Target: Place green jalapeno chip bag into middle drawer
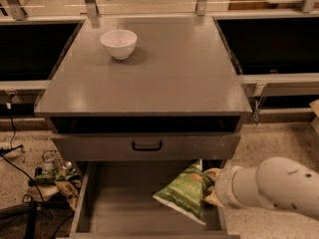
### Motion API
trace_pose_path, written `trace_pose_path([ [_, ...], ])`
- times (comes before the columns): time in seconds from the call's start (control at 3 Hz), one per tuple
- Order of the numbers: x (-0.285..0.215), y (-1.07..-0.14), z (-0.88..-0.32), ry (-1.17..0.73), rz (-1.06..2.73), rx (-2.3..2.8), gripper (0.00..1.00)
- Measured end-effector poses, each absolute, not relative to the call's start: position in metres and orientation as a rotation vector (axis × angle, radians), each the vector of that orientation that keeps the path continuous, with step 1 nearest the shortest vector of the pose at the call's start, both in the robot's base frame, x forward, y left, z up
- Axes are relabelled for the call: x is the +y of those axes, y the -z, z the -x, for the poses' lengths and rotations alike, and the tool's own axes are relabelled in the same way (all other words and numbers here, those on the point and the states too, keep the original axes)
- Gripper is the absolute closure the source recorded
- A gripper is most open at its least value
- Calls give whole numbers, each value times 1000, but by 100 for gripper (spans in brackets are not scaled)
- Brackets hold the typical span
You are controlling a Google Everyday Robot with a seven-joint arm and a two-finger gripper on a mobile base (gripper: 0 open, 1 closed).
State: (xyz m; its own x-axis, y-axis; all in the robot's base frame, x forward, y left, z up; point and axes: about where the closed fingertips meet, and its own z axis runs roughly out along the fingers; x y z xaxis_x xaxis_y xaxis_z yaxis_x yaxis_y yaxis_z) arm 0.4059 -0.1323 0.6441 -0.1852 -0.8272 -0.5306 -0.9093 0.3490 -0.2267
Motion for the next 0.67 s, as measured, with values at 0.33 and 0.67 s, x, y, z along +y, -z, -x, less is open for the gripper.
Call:
trace_pose_path([
  [0.33, -127, -620, -416, -130, 1448, 2087, 100],
  [0.67, -123, -602, -427, -119, 1399, 2126, 100],
])
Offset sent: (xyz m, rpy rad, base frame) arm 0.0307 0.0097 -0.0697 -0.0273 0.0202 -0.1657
